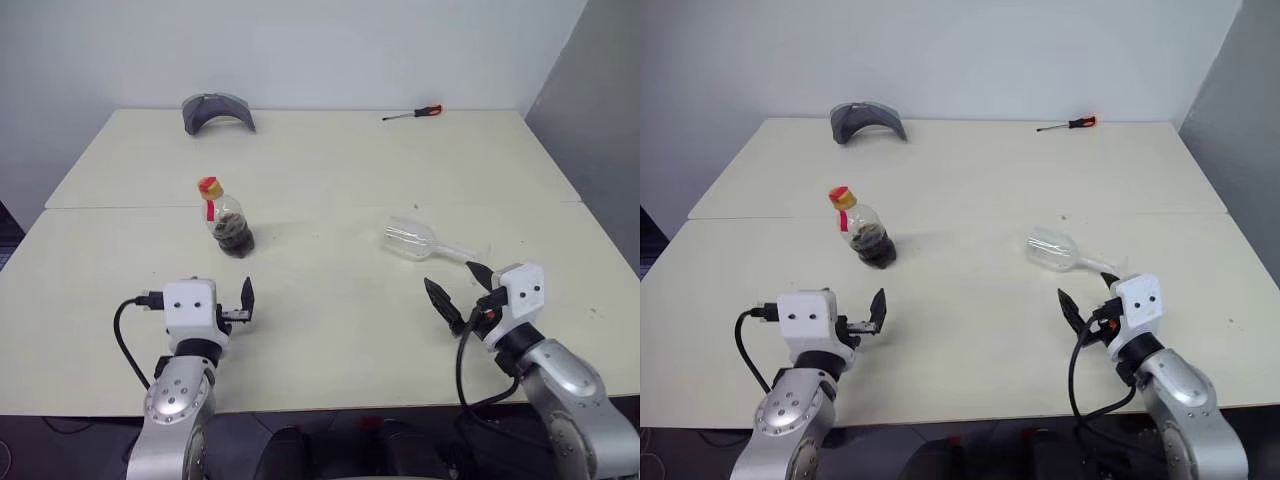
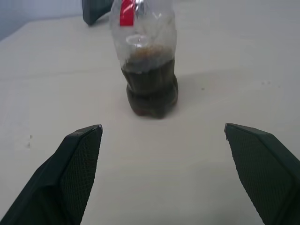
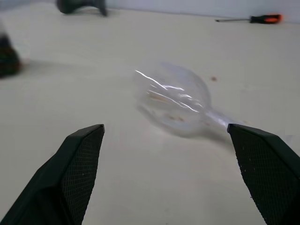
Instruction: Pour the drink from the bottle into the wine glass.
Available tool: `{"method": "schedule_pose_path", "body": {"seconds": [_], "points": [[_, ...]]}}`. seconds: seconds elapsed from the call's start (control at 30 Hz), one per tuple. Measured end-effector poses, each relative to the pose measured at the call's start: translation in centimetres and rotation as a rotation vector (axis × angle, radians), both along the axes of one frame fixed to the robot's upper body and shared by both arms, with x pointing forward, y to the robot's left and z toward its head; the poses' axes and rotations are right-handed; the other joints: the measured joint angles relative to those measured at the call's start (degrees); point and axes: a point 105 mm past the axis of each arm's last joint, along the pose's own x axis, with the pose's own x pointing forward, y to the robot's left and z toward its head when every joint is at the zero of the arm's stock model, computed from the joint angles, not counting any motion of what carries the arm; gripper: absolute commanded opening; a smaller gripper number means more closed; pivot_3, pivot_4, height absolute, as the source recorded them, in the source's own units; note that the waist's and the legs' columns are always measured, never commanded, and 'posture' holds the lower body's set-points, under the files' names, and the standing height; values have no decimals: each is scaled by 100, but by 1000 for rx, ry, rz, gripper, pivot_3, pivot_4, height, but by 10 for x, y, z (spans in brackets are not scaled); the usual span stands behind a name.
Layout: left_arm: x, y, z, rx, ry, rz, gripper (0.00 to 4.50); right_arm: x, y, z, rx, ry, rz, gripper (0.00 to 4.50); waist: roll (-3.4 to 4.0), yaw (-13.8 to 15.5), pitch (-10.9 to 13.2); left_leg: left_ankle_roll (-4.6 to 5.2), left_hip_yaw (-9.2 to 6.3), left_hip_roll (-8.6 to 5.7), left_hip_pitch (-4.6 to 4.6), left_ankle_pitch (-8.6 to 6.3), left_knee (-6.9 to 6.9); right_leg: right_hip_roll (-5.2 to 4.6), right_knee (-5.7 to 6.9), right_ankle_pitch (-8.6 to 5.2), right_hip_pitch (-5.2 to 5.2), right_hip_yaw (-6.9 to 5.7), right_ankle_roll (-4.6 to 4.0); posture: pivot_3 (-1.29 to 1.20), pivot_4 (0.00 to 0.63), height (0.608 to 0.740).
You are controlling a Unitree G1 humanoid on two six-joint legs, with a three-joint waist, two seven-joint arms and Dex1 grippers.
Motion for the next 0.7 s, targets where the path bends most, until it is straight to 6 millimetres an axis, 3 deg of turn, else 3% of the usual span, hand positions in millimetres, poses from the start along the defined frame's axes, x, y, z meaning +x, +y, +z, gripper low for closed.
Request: {"method": "schedule_pose_path", "body": {"seconds": [0.2,0.7], "points": [[12,5,3,-30,-42,13,4482,-7,22,26,105,-5,296,4500,-1,0,1,1,-3,0,0,0,0,-1,1,1,3,-2,-1,0,150,740],[41,12,7,-5,-71,-43,4482,9,31,41,120,-21,405,4500,-3,17,1,0,-6,1,0,0,2,-3,0,1,7,-3,-1,0,150,740]]}}
